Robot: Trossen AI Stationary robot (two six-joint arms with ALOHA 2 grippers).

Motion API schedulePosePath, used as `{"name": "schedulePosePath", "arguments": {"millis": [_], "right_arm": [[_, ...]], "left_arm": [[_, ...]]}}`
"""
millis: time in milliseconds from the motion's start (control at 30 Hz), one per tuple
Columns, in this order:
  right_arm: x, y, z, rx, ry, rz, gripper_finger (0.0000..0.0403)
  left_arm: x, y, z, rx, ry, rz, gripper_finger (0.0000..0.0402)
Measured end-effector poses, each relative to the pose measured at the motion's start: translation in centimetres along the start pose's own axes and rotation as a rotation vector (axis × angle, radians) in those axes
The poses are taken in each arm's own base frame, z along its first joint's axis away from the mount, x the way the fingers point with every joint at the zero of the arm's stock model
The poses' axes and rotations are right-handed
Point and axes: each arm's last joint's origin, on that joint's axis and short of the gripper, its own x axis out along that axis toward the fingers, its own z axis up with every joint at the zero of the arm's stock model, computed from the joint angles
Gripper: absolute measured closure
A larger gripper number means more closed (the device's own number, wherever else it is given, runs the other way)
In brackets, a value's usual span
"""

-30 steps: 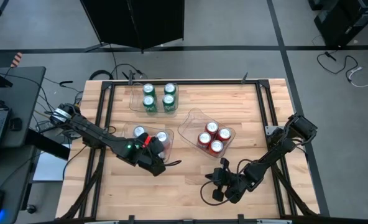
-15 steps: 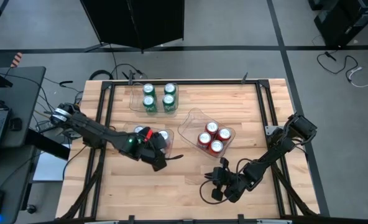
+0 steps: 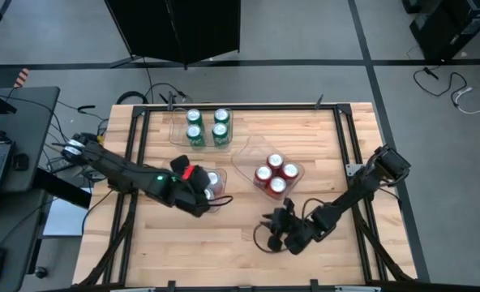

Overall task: Sort soda cans
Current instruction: Adjust the transparent bin from center to the top right

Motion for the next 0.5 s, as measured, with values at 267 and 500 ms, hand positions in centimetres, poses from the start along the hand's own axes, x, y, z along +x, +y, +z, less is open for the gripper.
{"name": "schedulePosePath", "arguments": {"millis": [267,500], "right_arm": [[1.3,0.6,3.4,-0.069,-0.073,0.011,0.0379],[2.0,1.8,8.4,-0.173,-0.107,-0.026,0.0398]], "left_arm": [[-3.4,1.2,-2.2,-0.040,-0.179,-0.122,0.0388],[-5.2,1.7,-4.8,-0.110,-0.412,-0.171,0.0391]]}}
